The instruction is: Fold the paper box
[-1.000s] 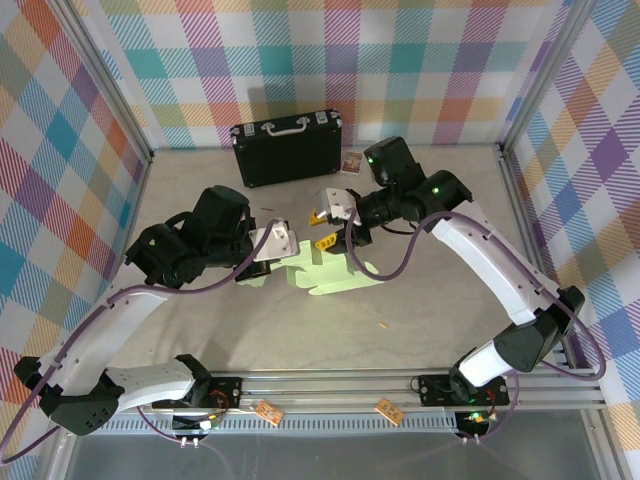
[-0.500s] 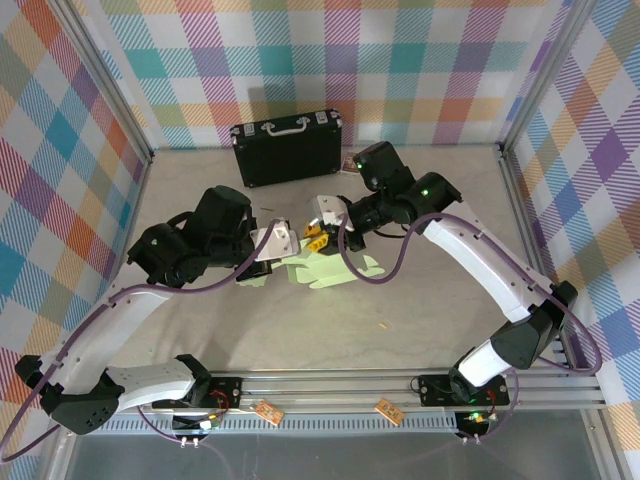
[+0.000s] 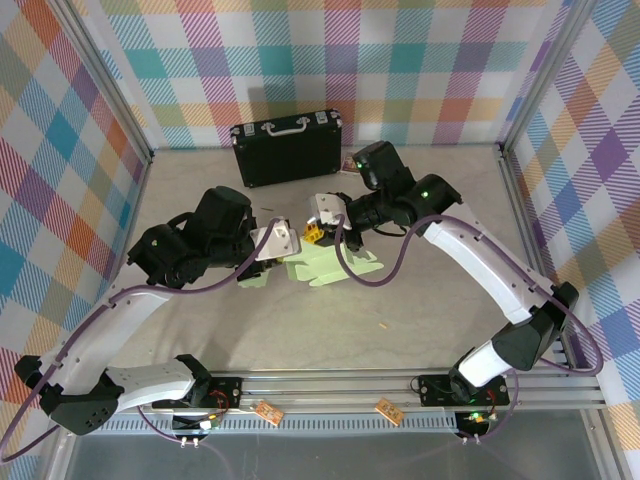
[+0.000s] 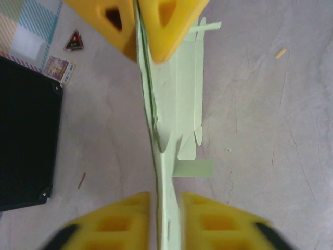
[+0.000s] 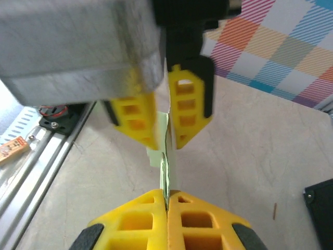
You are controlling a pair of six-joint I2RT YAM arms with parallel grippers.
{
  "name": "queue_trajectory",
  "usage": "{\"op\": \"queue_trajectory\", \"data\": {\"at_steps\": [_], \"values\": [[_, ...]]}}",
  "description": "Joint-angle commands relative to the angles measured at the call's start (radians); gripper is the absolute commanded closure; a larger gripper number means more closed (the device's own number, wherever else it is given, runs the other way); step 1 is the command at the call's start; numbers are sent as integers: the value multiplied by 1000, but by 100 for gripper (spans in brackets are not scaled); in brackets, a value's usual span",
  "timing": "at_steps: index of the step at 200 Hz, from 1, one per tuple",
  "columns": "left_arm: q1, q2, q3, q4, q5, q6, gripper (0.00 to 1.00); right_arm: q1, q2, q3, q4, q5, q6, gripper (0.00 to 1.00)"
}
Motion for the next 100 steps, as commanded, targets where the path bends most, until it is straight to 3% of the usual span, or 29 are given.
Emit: {"op": "queue_trajectory", "data": {"at_steps": [1, 39, 66, 100], "values": [[-10, -57, 1, 39, -21, -41, 49, 3, -49, -30, 21, 52, -31, 100], [6, -237, -47, 138, -188, -195, 29, -28, -175, -162, 105, 65, -32, 100], [18, -337, -62, 175, -255, -283, 26, -58, -313, -301, 224, -20, 6, 100], [24, -334, -114, 145, -388, -242, 27, -60, -443, -402, 246, -53, 45, 100]]}}
